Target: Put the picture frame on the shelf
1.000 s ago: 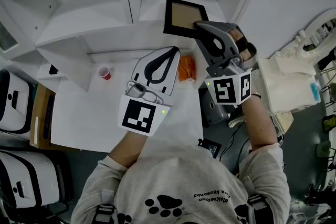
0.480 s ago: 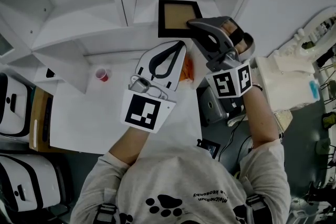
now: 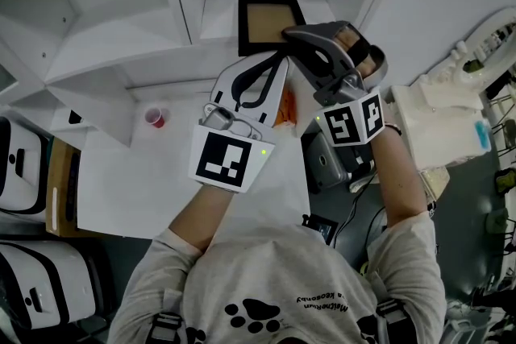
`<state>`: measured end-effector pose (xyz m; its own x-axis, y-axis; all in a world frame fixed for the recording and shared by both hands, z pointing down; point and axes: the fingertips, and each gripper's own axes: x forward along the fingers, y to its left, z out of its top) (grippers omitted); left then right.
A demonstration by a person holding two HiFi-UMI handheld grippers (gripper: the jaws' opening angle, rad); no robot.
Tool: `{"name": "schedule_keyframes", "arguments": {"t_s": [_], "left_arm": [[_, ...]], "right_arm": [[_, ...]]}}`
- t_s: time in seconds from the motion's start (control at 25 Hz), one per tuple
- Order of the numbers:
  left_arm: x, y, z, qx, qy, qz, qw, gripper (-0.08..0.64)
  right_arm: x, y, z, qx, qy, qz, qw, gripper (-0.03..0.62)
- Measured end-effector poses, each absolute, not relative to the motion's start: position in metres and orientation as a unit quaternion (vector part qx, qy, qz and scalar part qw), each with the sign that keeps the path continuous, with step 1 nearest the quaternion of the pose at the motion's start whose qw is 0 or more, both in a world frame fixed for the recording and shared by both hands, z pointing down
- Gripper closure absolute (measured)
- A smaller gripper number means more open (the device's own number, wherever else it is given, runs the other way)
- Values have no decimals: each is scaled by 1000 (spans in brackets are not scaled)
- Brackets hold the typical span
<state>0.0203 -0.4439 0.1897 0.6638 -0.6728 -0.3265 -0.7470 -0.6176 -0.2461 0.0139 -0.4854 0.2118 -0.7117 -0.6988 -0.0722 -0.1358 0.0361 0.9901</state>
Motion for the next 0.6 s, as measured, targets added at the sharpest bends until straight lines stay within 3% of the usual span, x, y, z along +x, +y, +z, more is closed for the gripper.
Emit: {"name": "schedule_keyframes", "arguments": {"t_s": [0.4, 0.6], "left_arm": [[32, -455, 190, -894, 394, 93, 189, 541], [38, -458, 190, -894, 394, 95, 189, 541]], "right_arm": [[20, -495, 215, 309, -713, -583, 235, 528], [23, -496, 216, 300, -726, -567, 248, 432]]}}
